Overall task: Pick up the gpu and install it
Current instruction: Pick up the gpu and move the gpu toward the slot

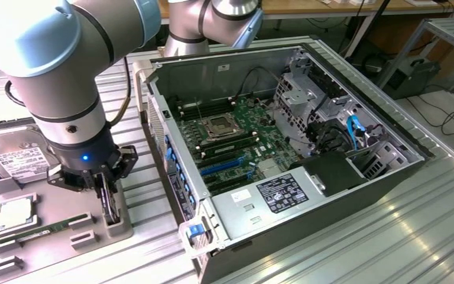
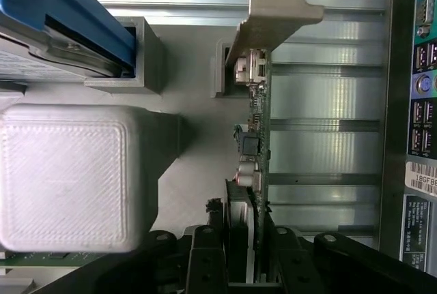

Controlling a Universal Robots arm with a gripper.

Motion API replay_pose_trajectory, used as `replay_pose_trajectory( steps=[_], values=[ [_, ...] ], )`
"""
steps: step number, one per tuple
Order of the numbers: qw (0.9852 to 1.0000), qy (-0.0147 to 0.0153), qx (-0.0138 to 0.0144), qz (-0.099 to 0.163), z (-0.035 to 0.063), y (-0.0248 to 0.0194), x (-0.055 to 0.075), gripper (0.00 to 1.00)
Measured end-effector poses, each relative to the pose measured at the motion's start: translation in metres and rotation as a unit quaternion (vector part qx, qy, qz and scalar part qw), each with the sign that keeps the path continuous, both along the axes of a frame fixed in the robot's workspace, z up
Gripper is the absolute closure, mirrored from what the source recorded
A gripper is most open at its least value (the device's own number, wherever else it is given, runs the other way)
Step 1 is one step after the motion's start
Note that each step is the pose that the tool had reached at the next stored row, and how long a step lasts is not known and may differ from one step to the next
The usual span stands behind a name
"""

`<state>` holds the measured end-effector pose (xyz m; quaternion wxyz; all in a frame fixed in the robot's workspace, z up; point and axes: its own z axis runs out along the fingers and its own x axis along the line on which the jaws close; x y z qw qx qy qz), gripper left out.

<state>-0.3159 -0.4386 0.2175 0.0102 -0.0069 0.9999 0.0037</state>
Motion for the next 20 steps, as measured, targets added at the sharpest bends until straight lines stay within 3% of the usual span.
replay_pose_trajectory(
  steps=[20],
  values=[
    [1.0, 0.0, 0.0, 0.0, -0.0023, 0.0, 0.0033, 0.72]
  ],
)
